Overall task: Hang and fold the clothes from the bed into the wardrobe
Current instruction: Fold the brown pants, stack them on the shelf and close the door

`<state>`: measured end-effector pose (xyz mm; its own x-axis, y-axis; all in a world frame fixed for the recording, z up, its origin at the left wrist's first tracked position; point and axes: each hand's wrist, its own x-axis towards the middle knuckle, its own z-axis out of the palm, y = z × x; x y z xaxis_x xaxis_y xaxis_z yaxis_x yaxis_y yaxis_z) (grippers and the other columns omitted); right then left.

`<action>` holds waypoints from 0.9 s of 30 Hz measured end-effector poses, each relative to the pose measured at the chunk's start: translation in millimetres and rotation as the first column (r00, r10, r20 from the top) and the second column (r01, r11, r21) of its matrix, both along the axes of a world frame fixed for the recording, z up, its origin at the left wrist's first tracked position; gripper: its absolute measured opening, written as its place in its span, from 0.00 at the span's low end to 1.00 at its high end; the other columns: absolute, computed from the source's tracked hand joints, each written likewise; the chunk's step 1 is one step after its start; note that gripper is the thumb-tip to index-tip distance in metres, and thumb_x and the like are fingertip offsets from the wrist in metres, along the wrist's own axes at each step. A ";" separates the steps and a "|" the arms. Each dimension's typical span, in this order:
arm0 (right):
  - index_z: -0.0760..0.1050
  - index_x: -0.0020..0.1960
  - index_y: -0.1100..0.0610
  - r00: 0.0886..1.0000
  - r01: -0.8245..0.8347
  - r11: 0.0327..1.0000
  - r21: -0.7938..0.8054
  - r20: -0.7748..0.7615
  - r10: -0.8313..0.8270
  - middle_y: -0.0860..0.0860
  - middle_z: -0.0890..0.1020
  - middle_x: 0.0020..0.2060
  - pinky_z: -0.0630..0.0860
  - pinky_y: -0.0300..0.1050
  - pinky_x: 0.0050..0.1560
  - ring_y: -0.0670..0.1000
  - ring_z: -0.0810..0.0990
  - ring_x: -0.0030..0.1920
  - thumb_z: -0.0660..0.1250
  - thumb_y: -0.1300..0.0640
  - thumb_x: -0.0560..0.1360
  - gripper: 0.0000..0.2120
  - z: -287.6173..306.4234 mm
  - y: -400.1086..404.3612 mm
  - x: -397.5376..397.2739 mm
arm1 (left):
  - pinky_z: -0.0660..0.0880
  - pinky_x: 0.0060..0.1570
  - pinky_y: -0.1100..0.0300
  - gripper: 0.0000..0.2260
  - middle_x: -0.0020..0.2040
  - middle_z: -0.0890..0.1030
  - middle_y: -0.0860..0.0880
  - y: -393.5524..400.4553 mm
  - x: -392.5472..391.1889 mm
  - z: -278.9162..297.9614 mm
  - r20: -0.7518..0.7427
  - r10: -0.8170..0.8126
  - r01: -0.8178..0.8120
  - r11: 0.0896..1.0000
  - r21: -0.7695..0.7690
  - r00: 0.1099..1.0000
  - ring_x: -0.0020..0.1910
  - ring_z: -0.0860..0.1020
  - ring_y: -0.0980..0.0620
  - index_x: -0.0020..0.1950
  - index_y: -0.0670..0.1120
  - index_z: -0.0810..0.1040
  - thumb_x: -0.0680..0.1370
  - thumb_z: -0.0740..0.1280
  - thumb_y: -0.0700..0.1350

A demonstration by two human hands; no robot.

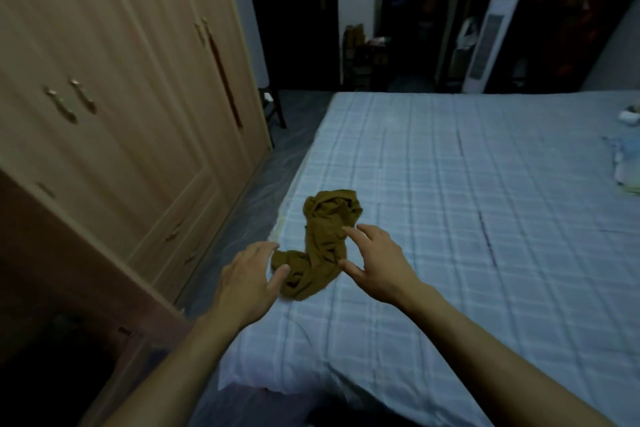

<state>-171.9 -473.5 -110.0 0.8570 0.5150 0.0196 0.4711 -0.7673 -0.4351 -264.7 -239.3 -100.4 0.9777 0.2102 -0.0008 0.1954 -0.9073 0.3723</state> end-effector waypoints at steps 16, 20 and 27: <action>0.57 0.77 0.47 0.991 0.094 0.982 -0.167 -0.079 -0.108 0.52 0.62 0.76 0.63 0.54 0.72 0.54 0.60 0.75 0.65 0.43 0.77 0.31 -26.9 72.8 162.5 | 0.71 0.63 0.47 0.20 0.68 0.74 0.49 72.6 195.2 -70.7 -0.004 -0.068 0.064 0.963 -0.262 0.998 0.65 0.73 0.46 0.69 0.50 0.72 0.80 0.63 0.57; 0.57 0.77 0.47 0.988 0.105 0.977 -0.185 -0.093 -0.124 0.51 0.63 0.76 0.63 0.53 0.72 0.54 0.60 0.75 0.64 0.43 0.78 0.31 -40.7 91.6 199.8 | 0.71 0.63 0.47 0.21 0.68 0.74 0.49 97.0 244.4 -89.0 -0.031 -0.079 0.069 0.964 -0.257 0.996 0.65 0.72 0.46 0.70 0.50 0.70 0.79 0.64 0.56; 0.58 0.77 0.47 0.982 0.101 0.970 -0.219 -0.132 -0.132 0.49 0.65 0.74 0.65 0.53 0.71 0.52 0.62 0.74 0.64 0.43 0.78 0.31 -67.7 99.2 254.4 | 0.69 0.65 0.47 0.21 0.70 0.71 0.50 95.2 321.7 -109.5 -0.107 -0.133 0.098 0.952 -0.289 0.985 0.67 0.69 0.47 0.71 0.52 0.68 0.80 0.63 0.55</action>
